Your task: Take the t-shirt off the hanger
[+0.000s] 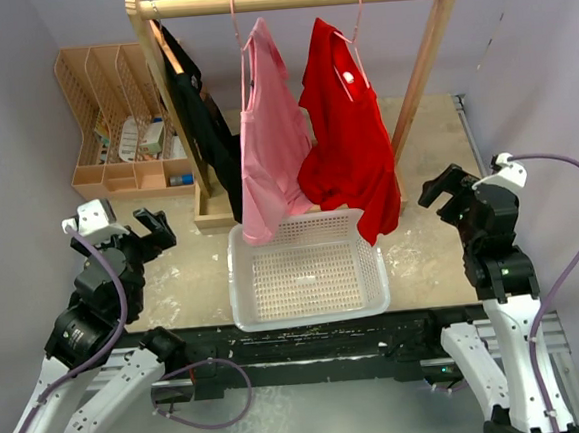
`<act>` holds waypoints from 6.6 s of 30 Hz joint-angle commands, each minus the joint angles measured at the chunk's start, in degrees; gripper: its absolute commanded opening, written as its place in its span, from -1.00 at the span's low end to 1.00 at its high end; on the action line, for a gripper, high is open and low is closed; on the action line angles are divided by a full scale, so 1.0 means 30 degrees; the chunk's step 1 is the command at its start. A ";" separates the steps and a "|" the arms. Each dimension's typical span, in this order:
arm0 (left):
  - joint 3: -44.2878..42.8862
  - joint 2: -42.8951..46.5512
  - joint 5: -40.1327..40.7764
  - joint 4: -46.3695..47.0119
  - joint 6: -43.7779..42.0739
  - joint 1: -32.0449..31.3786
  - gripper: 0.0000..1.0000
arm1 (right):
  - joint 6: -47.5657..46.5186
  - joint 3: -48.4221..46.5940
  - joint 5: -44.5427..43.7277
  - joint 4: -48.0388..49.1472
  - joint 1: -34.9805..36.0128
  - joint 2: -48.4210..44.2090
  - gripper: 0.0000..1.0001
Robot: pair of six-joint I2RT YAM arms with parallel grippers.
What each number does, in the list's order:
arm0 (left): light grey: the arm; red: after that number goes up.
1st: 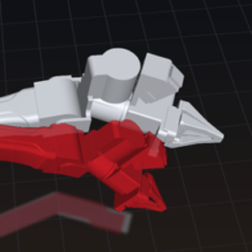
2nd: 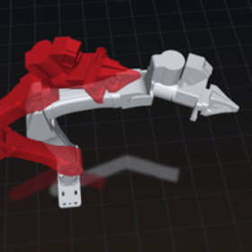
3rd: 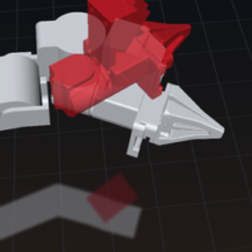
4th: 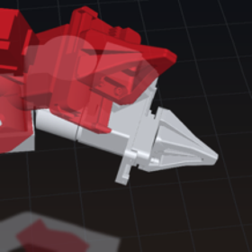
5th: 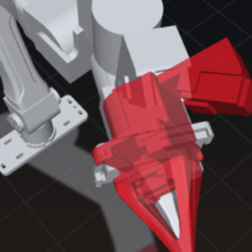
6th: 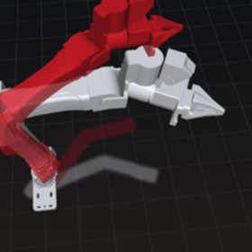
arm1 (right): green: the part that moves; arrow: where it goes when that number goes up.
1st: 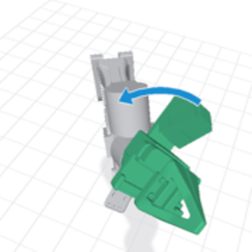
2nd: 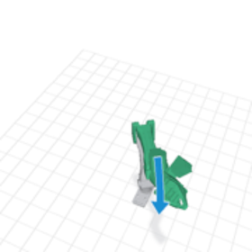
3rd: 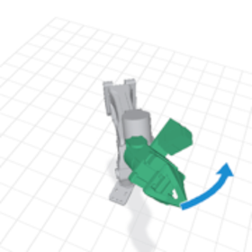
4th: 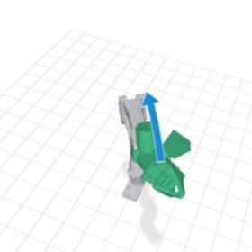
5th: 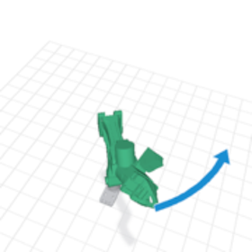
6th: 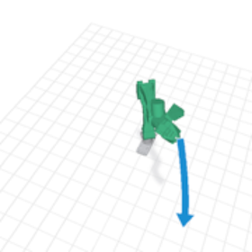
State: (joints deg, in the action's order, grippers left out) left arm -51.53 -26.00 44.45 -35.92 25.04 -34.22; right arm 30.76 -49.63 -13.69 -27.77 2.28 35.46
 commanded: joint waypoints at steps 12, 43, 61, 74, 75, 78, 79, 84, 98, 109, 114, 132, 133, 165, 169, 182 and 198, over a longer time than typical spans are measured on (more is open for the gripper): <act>-0.0461 -0.1176 0.0447 0.0614 -0.0099 -0.0049 0.98 | -0.0292 0.0409 0.0546 0.1750 0.0001 -0.2424 0.99; -1.4494 -1.0560 -0.0700 0.0696 -0.2433 -0.0049 0.98 | -0.0889 -0.0586 0.1051 0.1860 0.0000 -0.1221 0.92; -2.3859 -1.8221 -0.3070 -0.0295 -0.2426 -0.0048 0.43 | -0.0955 -0.0890 0.2025 0.1727 0.0000 -0.1150 0.88; -2.4777 -2.0118 -0.2149 -0.0405 -0.2049 -0.0049 0.04 | -0.0546 -0.0543 0.3099 0.1507 0.0000 -0.1231 0.90; -2.4728 -2.0112 -0.2048 -0.0303 -0.2062 -0.0049 0.09 | -0.0507 -0.0491 0.3187 0.1563 0.0000 -0.1221 0.90; -2.4539 -2.0084 -0.1849 0.0045 -0.2147 -0.0047 0.20 | -0.0399 -0.0271 0.3451 0.1675 0.0000 -0.1217 0.90; -2.4454 -2.0075 -0.1670 0.0207 -0.2213 -0.0049 0.23 | -0.0369 -0.0204 0.3554 0.1717 0.0000 -0.1190 0.90; -2.3905 -2.0158 -0.0604 0.1645 -0.2839 -0.0049 0.30 | -0.0276 -0.0041 0.4073 0.1815 0.0000 -0.1044 0.89; -2.4688 -2.1903 0.0427 0.2818 -0.3664 -0.0002 0.31 | -0.0181 0.0033 0.4476 0.1552 0.0002 -0.1300 0.90; -2.4268 -2.1933 0.1109 0.3283 -0.3573 0.0025 0.32 | -0.0177 0.0324 0.4751 0.1609 0.0001 -0.1223 0.90; -2.3866 -2.1792 0.1678 0.3656 -0.3736 0.0010 0.33 | -0.0158 0.0429 0.4914 0.1722 0.0001 -0.1062 0.90; -2.3479 -2.1956 0.2047 0.4449 -0.4045 0.0719 0.31 | -0.0210 0.0539 0.5238 0.1959 0.0000 -0.0629 0.90; -2.3588 -2.2089 0.2025 0.4431 -0.4080 0.0775 0.31 | -0.0210 0.0567 0.5216 0.1957 0.0000 -0.0608 0.90; -2.3578 -2.3623 -0.0079 0.5774 -0.4125 0.1884 -0.36 | -0.0795 0.0550 0.5238 0.2386 0.0015 0.0790 0.90; -2.2705 -2.3222 -0.1032 0.6729 -0.4723 0.1884 -0.78 | -0.0821 0.0575 0.5213 0.2329 0.0000 0.0700 0.90; -2.1748 -2.2456 -0.1995 0.7821 -0.6387 0.1913 -1.00 | -0.0733 0.0981 0.5210 0.2368 0.0000 0.0393 0.90; -1.7776 -2.0526 -0.5321 1.5004 -0.8850 0.2798 -1.00 | -0.0704 0.1395 0.5150 0.2635 0.0000 0.0221 0.90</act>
State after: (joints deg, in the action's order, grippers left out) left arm -104.99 -90.48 32.84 -2.37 0.99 -27.38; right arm 29.34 -45.60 1.08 -22.72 2.20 36.36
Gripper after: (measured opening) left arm 0.149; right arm 0.951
